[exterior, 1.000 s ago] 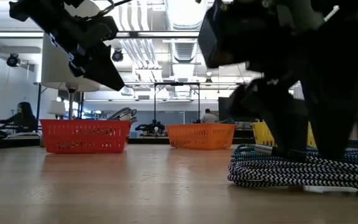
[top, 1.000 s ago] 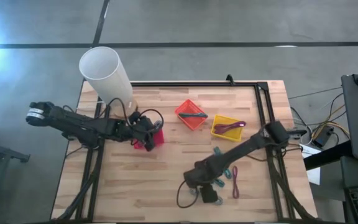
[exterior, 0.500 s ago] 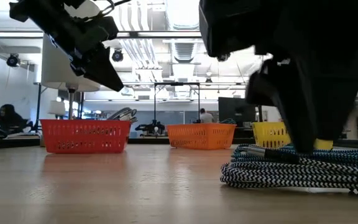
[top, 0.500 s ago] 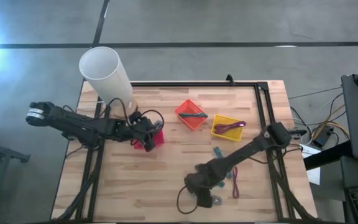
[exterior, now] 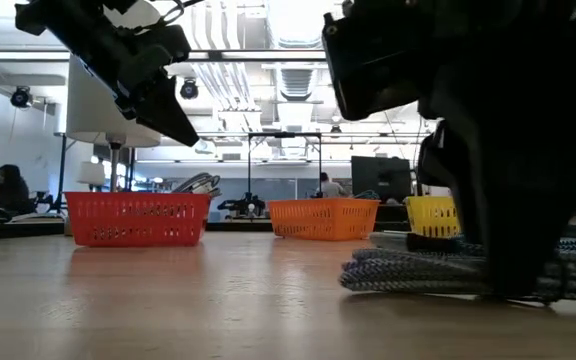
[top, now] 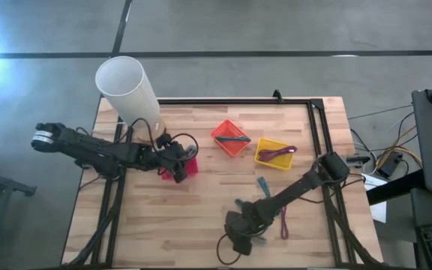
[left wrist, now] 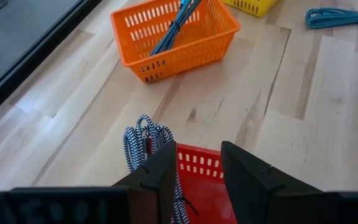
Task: Pick & Place USB Port
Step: Put the black and white charger cable into the red bin
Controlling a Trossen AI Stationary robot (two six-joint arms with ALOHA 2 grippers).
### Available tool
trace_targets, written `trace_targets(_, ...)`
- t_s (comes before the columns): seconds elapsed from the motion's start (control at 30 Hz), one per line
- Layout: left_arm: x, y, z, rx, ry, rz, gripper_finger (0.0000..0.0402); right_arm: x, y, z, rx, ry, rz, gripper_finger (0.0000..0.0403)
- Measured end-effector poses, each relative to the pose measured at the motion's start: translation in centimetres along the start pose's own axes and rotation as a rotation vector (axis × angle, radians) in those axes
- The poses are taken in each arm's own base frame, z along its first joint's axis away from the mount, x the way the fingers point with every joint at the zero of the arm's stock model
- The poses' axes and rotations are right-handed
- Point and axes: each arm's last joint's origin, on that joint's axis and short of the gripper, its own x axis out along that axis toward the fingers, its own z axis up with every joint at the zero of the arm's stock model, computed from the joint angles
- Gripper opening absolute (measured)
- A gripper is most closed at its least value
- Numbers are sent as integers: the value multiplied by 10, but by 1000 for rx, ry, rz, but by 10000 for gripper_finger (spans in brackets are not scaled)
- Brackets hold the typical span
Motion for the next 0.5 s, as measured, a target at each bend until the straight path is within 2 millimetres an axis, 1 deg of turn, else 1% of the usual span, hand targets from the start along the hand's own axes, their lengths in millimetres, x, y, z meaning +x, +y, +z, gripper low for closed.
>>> trace_targets(0.1,0,0,0,-1,-1,1,128,-3,1,3,-16,-32,-12,95)
trace_targets(0.27,0,0,0,-3,-1,2,128,-8,1,9,-46,-23,22,22)
trace_targets(0.33,0,0,0,-5,0,3,128,-15,2,10,-68,-28,39,19)
trace_targets(0.43,0,0,0,-6,0,2,128,-41,3,13,-125,-84,46,20)
trace_targets(0.5,0,0,0,-7,-3,1,128,-66,2,15,-171,-171,26,20)
